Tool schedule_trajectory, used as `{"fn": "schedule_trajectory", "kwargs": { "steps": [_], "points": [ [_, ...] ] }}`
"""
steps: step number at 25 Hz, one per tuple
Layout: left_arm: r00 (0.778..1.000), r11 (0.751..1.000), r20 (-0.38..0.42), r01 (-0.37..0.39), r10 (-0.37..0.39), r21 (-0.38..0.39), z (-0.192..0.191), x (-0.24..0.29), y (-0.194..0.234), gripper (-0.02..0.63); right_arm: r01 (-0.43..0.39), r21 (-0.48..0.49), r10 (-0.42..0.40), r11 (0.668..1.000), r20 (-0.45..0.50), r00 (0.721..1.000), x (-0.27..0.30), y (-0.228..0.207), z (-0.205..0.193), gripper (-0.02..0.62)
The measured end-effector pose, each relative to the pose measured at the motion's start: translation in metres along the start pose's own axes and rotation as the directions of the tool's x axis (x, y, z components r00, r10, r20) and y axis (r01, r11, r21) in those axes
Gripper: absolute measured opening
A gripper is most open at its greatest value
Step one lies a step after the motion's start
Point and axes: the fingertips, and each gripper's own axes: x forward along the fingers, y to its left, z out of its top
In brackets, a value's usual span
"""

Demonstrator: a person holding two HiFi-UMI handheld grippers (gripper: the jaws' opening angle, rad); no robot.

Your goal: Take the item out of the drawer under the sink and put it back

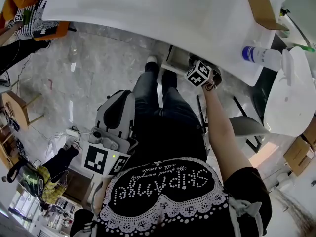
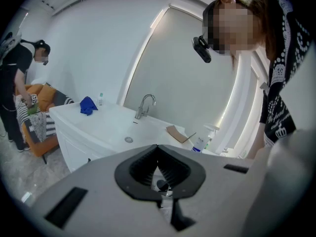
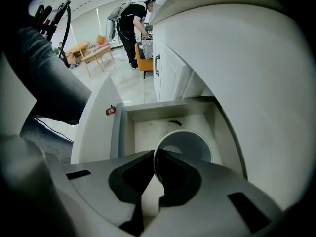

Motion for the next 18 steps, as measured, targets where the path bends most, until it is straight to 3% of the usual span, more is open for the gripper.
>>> {"fn": "schedule_trajectory", "kwargs": {
  "steps": [5, 12, 18],
  "points": [
    [1.0, 1.0, 0.006, 0.001, -0.001, -0.005, 0.004, 0.0, 0.004, 0.003, -0.004, -0.014, 0.004, 1.0, -0.017, 1.0, 0.001, 0.002, 0.003, 0.026],
    [1.0, 1.0, 0.021, -0.001, 0.001, -0.011, 0.008, 0.001, 0.008, 0.003, -0.051, 0.072, 0.049, 0.996, 0.028, 0.998, -0.004, 0.002, 0.001, 0.028],
    [0.999, 1.0, 0.035, 0.003, -0.002, -0.011, 0.01, -0.002, 0.009, 0.003, -0.048, 0.058, 0.046, 0.997, 0.047, 0.998, -0.01, 0.004, 0.007, 0.029]
  ]
}}
